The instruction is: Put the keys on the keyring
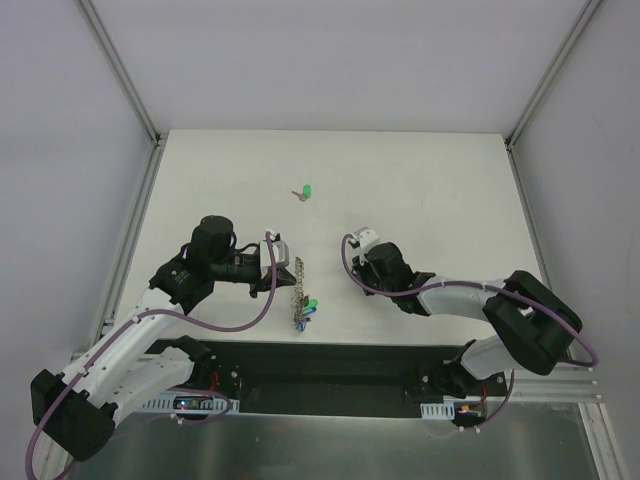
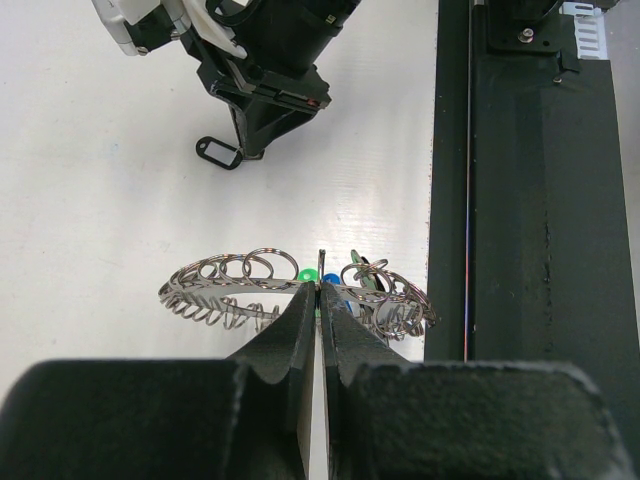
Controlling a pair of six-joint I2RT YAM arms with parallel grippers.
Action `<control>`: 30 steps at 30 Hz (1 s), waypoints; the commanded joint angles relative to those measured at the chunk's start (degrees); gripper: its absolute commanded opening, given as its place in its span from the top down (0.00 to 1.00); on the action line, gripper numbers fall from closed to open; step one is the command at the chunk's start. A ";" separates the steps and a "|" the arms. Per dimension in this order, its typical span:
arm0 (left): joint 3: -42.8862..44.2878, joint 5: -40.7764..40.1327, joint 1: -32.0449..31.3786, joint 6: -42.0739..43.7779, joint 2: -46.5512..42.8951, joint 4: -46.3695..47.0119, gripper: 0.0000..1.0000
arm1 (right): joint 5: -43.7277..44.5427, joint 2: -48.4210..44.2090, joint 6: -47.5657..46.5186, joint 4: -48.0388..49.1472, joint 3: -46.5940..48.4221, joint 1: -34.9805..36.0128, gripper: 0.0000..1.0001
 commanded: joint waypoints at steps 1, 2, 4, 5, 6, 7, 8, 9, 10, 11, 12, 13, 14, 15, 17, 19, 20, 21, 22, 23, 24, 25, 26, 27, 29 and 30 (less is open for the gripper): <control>0.25 1.26 -0.76 0.16 -0.32 2.39 1.00 | -0.66 0.49 0.36 0.86 1.86 -0.23 0.85; 0.25 1.26 -0.68 0.16 -0.15 2.39 1.00 | -0.66 0.67 0.36 0.86 1.95 -0.14 0.85; 0.25 1.17 -0.76 0.07 -0.15 2.39 1.00 | -0.75 0.93 0.36 0.77 2.21 -0.14 0.85; 0.25 1.17 -0.76 0.07 -0.24 2.48 1.00 | -0.75 1.11 0.36 0.60 2.39 -0.14 0.85; 0.25 1.08 -0.76 -0.02 -0.24 2.39 1.00 | -0.75 1.11 0.36 0.60 2.30 -0.23 0.85; 0.25 1.08 -0.76 0.15 -0.06 2.39 1.00 | -0.75 1.11 0.36 0.51 2.47 -0.14 0.85; 0.25 1.17 -0.76 0.07 -0.23 2.39 1.00 | -0.75 1.11 0.36 0.60 2.39 -0.14 0.85; 0.25 1.17 -0.76 0.07 -0.24 2.39 1.00 | -0.83 1.20 0.28 0.60 2.47 -0.23 0.85; 0.25 1.26 -0.76 0.07 -0.24 2.48 1.00 | -0.84 1.29 0.36 0.51 2.56 -0.14 0.85; 0.25 1.17 -0.76 0.07 -0.32 2.48 1.00 | -0.84 1.37 0.36 0.42 2.65 -0.14 0.86; 0.25 1.26 -0.76 0.07 -0.24 2.48 1.00 | -0.84 1.81 0.36 0.16 2.82 -0.14 0.86; 0.25 1.26 -0.76 0.07 -0.24 2.39 1.00 | -0.92 1.99 0.36 -0.02 2.91 -0.14 0.86; 0.25 1.17 -0.76 0.07 -0.24 2.39 1.00 | -0.92 2.16 0.28 -0.10 3.26 -0.23 0.87; 0.25 1.17 -0.76 0.07 -0.24 2.48 1.00 | -0.92 2.43 0.28 -0.28 3.44 -0.14 0.88; 0.16 1.08 -0.76 0.16 -0.32 2.39 1.00 | -0.66 2.60 0.36 -0.37 3.62 -0.14 0.93; 0.16 1.17 -0.76 0.16 -0.24 2.48 1.00 | -0.66 2.43 0.28 -0.46 3.62 -0.14 0.94; 0.25 1.08 -0.76 0.16 -0.24 2.39 1.00 | -0.57 2.17 0.28 -0.46 3.53 -0.14 0.98; 0.25 1.17 -0.76 0.16 -0.32 2.48 1.00 | -0.57 1.90 0.28 -0.46 3.27 -0.14 0.99; 0.16 1.17 -0.76 0.16 -0.41 2.48 1.00 | -0.75 1.03 0.10 -0.37 3.09 -0.05 0.99; 0.16 1.17 -0.76 0.16 -0.41 2.39 1.00 | -0.83 0.50 0.01 -0.28 2.92 -0.05 0.99; 0.25 1.26 -0.76 0.16 -0.41 2.39 1.00 | -0.92 -0.11 -0.25 -0.54 2.48 0.12 0.99; 0.16 1.35 -0.76 0.16 -0.41 2.39 1.00 | -0.92 -0.82 -1.21 -0.89 2.47 0.21 0.99; 0.16 1.26 -0.76 0.24 -0.41 2.48 1.00 | -0.92 -2.22 -1.83 -1.42 2.47 0.65 0.99; 0.16 1.26 -0.76 0.33 -0.41 2.39 1.00 | -0.92 -3.01 -2.62 -3.16 2.56 0.91 0.99; 0.16 1.43 -0.76 0.42 -0.41 2.48 1.00 | -1.45 -5.90 -4.98 -5.10 3.09 1.44 0.99; 0.07 1.52 -0.76 0.68 -0.33 2.48 1.00 | -1.71 -6.79 -5.78 -7.03 3.35 1.35 0.99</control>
